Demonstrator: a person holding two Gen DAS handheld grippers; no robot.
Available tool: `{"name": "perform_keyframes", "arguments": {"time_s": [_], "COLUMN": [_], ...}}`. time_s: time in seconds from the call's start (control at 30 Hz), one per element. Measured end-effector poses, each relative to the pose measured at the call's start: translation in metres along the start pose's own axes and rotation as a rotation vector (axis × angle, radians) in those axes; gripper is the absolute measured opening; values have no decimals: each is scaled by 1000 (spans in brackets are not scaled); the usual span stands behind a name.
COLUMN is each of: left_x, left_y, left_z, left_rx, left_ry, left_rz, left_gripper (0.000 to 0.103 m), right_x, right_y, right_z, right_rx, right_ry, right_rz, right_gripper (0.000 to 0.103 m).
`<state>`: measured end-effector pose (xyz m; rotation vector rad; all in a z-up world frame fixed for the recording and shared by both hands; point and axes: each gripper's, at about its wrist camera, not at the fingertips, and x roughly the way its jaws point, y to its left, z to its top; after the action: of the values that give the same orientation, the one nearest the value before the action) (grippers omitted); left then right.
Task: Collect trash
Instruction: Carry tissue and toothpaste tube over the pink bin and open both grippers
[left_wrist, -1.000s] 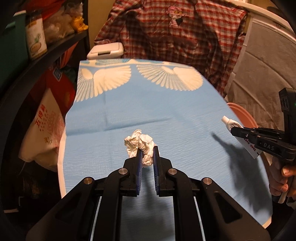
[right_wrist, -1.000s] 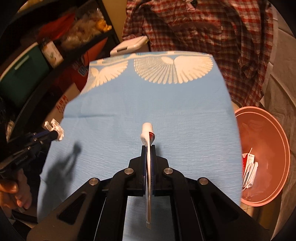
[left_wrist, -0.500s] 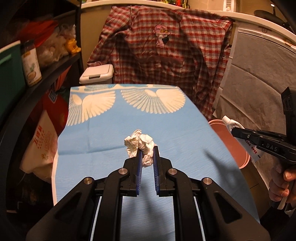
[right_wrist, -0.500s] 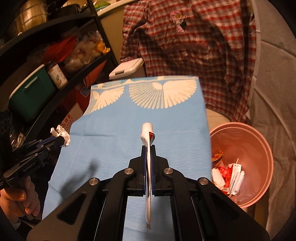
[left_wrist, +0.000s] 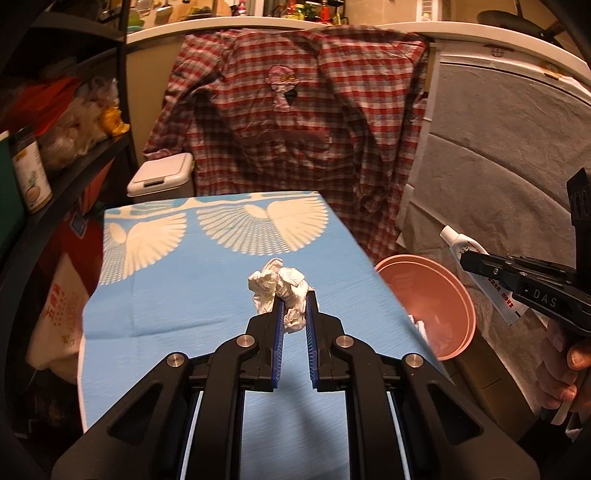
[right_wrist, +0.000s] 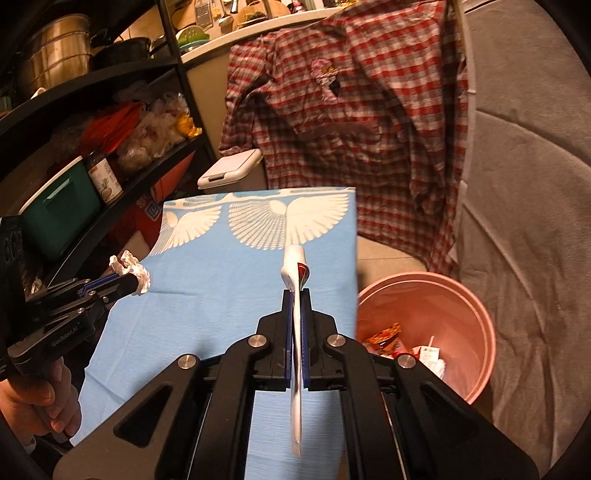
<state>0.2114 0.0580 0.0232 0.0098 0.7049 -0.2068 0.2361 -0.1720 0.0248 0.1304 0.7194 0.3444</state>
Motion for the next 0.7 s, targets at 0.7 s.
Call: {"name": "perform_keyframes", "arguments": {"time_s": [0.7], "left_x": [30], "left_y": [-92], "left_z": [33], "left_rx": [29], "left_ry": [-19], "left_rz": [-74], "left_gripper": [11], "right_x": [-35], "right_y": [-88], "right_z": [21], "right_rx": [90], "right_ry": [-67], "right_rz": [-108], "right_gripper": [4]}}
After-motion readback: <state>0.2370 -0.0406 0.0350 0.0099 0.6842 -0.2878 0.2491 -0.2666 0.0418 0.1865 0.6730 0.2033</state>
